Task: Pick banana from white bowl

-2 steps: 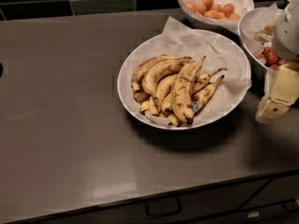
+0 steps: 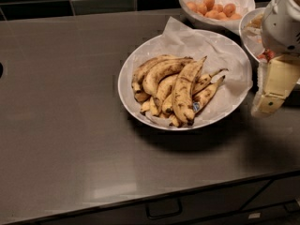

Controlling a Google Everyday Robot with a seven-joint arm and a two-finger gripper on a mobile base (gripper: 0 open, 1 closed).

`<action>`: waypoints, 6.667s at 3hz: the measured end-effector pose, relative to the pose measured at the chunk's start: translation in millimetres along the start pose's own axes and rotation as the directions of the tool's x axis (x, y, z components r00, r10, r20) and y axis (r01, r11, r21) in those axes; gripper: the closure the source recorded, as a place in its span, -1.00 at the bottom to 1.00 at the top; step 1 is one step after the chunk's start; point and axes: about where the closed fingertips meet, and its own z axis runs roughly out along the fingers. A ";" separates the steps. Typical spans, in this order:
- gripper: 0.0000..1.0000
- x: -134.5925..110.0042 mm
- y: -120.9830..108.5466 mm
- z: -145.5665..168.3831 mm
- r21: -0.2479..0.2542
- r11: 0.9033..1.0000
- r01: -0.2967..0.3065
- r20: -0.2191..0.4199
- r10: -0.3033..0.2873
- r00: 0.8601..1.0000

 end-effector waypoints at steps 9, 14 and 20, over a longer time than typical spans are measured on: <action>-0.50 -68.2 -43.0 57.3 -0.152 0.825 0.544 0.126 -0.530 0.839; -0.20 -91.8 -32.7 87.4 -0.204 0.706 0.678 0.186 -0.652 0.735; 1.00 -117.1 -31.3 39.3 0.021 0.693 0.721 0.123 -0.717 0.686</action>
Offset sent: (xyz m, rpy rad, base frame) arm 0.0069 0.0269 0.0019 -0.0043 0.0483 0.1622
